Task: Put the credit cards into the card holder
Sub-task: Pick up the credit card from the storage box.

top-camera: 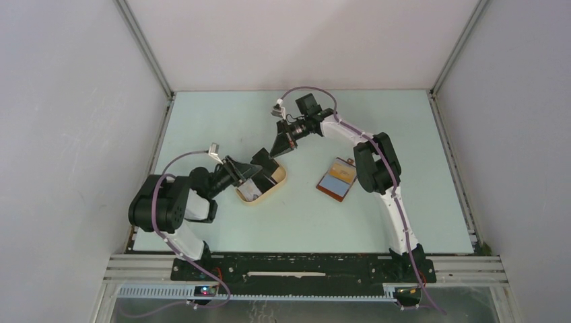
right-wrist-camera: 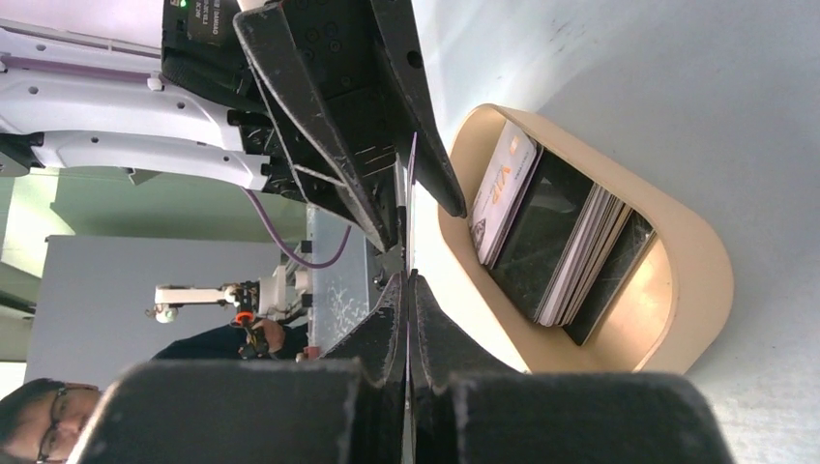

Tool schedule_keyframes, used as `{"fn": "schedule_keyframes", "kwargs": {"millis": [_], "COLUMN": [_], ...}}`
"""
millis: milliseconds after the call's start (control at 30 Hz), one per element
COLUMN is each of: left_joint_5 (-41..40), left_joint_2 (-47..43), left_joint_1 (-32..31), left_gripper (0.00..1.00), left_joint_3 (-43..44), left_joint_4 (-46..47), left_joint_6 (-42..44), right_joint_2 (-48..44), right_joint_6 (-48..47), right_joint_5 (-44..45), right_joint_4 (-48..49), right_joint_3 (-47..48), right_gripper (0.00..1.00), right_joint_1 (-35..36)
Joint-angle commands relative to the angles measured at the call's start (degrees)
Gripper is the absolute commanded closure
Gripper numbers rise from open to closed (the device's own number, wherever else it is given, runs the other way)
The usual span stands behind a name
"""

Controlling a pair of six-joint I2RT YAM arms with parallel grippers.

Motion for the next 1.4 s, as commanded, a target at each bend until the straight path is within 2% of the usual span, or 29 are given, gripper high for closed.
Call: {"fn": "schedule_keyframes", "kwargs": {"millis": [0,267,500,867,1033,1367], "left_joint_5": [0.66,4.03,5.78,6.73,6.91,7.78], "left_joint_2": [1.44,3.97,6.44,9.43,11.68,15.72], "left_joint_1": [-0.34,-0.69,-0.69,-0.54,0.16,0.57], "left_gripper": [0.58,0.71,1.0,1.0,1.0,1.0], "left_joint_3": [3.87,5.93,6.78,7.04,7.22,9.07], "left_joint_4": [3.4,6.91,9.02,9.08,9.02,9.02], "left_joint_6": [-0.64,-2.45,-2.38,-4.12,-4.98,-5.08], "right_joint_2": [-3.91,-3.41,-3.35,-2.49,0.68,5.43], "right_joint_6": [3.05,5.04,5.36,4.71,0.24,0.3], "right_joint_5": [-2.83,-4.21,-4.78,-4.55,-3.66,-5.59], "right_joint_4": [3.05,4.56,4.85,5.15,0.25,-0.33], "right_joint_3": [-0.68,-1.14,-1.18,-0.38,2.37,5.32], "right_gripper": [1.0,1.0,1.0,0.91,0.9,0.84], "right_joint_1": [-0.07,0.01,-0.03,-0.22,-1.08,-1.68]}}
